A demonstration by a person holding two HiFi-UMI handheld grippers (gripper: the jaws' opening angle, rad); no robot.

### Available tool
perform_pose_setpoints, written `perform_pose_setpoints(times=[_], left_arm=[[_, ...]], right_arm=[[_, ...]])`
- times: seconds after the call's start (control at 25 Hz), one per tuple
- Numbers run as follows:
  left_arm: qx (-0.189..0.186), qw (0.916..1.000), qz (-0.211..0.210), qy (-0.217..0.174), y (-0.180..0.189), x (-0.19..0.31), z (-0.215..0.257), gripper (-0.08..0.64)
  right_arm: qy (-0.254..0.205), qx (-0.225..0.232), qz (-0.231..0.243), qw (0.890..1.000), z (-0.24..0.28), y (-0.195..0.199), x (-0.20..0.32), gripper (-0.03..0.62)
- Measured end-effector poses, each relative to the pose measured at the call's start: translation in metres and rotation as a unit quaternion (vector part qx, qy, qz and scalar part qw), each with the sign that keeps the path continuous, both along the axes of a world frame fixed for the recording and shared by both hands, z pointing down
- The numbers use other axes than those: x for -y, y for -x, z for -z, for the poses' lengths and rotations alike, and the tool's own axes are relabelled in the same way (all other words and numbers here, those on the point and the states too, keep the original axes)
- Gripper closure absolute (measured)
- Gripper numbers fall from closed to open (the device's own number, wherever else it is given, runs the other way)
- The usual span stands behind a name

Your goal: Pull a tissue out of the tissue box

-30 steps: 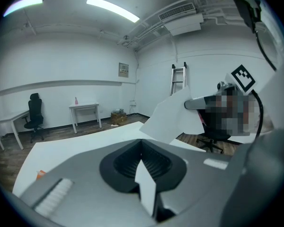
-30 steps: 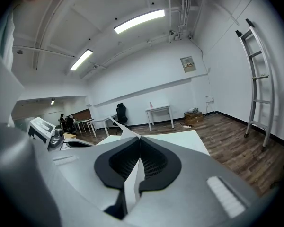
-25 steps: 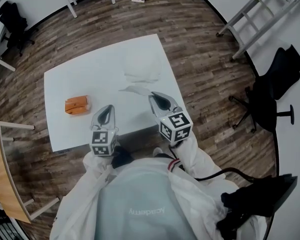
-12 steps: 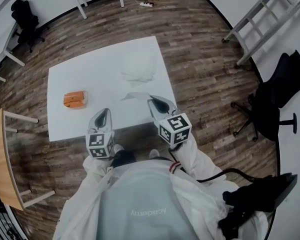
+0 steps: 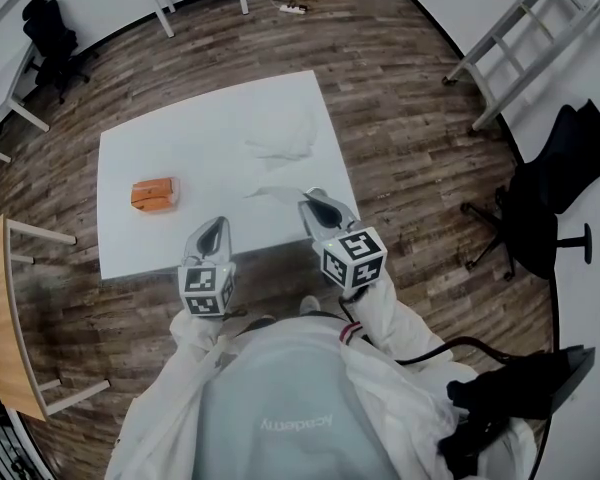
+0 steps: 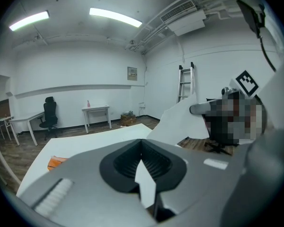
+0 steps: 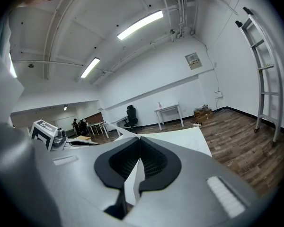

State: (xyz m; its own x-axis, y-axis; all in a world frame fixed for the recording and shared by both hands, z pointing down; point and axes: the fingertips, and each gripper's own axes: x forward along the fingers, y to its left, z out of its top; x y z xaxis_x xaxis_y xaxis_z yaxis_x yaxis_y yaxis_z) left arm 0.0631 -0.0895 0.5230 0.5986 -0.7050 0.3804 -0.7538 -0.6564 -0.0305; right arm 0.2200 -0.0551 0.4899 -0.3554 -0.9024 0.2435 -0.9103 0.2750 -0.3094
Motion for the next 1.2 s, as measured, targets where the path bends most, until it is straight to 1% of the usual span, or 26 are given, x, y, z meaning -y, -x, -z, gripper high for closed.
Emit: perform_pose_setpoints(times=[0.12, 0.24, 0.4, 0.52, 0.92, 1.2], left_arm=[[-0.003, 1.0, -0.005, 0.002, 0.01, -0.004, 0.002, 0.56], [-0.005, 1.0, -0.007, 0.002, 0.024, -0.008, 0.003, 0.56], [-0.012, 0.9999, -0.009, 0.001, 0.049, -0.015, 0.003, 0.56], [-0.016, 0.9998, -0.008, 0.002, 0.063, -0.02, 0.003, 0.56], [-0.02, 0.9998, 0.006, 0.006, 0.117, -0.041, -0.004, 0.56], [-0.025, 0.9995, 0.018, 0.01, 0.135, -0.051, -0.005, 0.56]], right_arm=[[0.0, 0.002, -0.008, 1.0, 0.005, 0.008, -0.002, 0.591], [-0.004, -0.011, -0.022, 1.0, 0.01, 0.015, -0.007, 0.591], [-0.007, -0.014, -0.033, 0.999, 0.01, 0.034, -0.019, 0.591], [-0.003, -0.027, -0.032, 0.999, 0.008, 0.046, -0.028, 0.591], [0.013, -0.031, -0.031, 0.999, 0.001, 0.091, -0.05, 0.591], [0.018, -0.031, -0.02, 0.999, 0.0, 0.108, -0.057, 0.591]])
